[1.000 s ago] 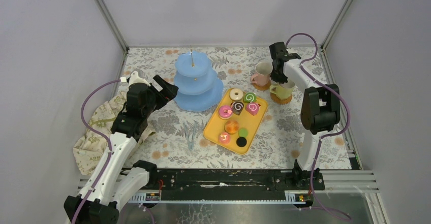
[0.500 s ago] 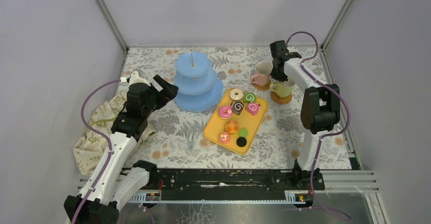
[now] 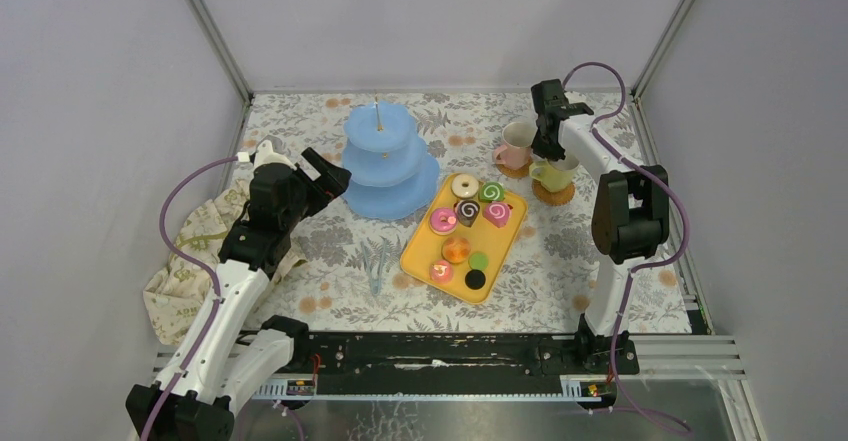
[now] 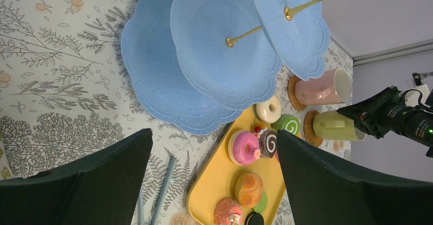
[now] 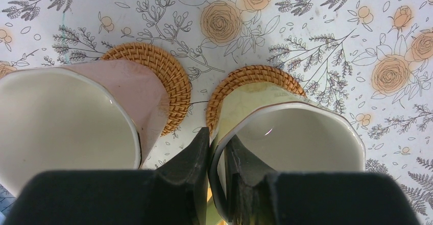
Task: Serve the afternoon tea
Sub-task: Place the cup on the coaster.
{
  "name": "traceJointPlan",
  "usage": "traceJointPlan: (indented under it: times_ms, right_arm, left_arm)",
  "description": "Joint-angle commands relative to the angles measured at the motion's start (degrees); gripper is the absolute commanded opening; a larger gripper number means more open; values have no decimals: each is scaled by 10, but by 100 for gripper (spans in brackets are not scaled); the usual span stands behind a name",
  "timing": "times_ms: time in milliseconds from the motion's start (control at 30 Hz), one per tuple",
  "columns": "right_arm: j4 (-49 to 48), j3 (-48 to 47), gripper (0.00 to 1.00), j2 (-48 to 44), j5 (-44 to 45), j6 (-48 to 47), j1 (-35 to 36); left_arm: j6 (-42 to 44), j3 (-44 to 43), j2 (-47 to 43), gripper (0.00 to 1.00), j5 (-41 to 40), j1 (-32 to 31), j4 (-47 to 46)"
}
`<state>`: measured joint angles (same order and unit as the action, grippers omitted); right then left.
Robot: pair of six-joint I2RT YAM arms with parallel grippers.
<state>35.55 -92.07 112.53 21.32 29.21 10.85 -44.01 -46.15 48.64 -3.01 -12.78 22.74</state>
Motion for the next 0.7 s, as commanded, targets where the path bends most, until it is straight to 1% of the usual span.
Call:
traceJointPlan:
  times_ms: [0, 667]
  right_arm:
    - [-12, -8, 0, -16, 12, -12, -3]
    - [-12, 21, 0, -27, 14, -11, -3]
  left_arm:
    - [-1, 6, -4, 98, -4, -4, -16]
    - [0, 6, -10, 97, -2, -3, -13]
